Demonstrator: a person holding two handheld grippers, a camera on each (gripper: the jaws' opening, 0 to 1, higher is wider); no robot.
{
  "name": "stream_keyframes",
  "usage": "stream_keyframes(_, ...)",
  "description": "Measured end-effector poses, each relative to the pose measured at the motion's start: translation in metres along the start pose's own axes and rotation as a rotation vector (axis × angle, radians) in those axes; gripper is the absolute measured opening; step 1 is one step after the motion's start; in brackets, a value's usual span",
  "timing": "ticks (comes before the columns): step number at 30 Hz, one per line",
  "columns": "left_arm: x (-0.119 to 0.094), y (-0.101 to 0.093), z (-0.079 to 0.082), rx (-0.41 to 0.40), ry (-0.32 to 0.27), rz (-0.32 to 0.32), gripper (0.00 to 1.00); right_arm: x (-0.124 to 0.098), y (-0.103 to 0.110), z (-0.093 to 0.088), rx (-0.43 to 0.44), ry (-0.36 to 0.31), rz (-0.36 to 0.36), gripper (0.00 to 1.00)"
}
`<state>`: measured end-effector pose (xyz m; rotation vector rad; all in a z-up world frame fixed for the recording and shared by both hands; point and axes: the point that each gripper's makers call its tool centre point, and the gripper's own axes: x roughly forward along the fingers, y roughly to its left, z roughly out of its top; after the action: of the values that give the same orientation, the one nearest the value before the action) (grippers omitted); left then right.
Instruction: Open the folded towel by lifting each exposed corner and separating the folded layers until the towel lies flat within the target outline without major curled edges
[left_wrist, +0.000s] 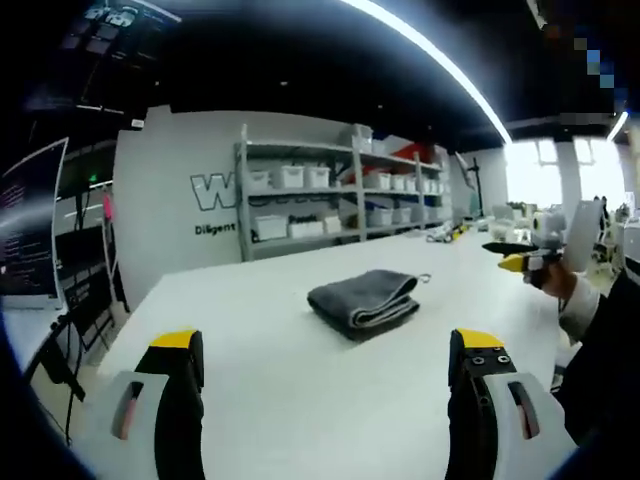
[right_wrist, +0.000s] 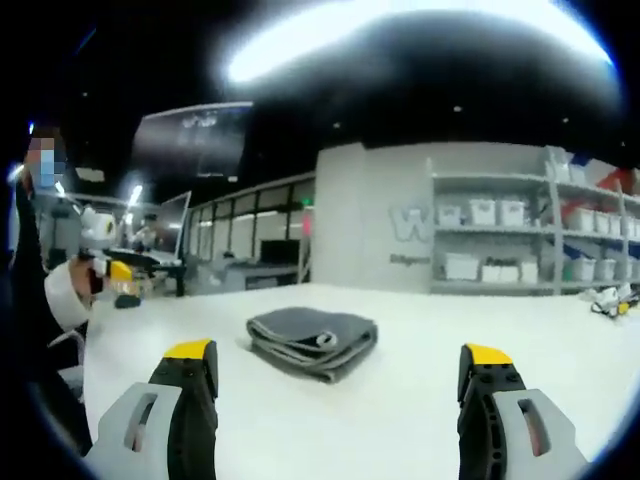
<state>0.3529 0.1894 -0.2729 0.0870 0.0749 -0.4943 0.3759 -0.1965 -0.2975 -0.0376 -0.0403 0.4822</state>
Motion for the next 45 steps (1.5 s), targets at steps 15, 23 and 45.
stream_keyframes(15, -0.019, 0.004, -0.001, -0.005, 0.038, -0.008, 1.0, -0.004, 0.029, 0.02, -0.068, 0.007, 0.055, 1.0)
stream_keyframes(23, -0.03, 0.008, 0.015, 0.039, -0.042, 0.041, 0.99, 0.003, 0.053, 0.019, -0.135, 0.033, 0.073, 1.0)
stream_keyframes(45, -0.041, 0.028, 0.011, -0.031, -0.096, 0.076, 1.0, 0.003, 0.051, 0.027, -0.045, -0.027, 0.068, 1.0)
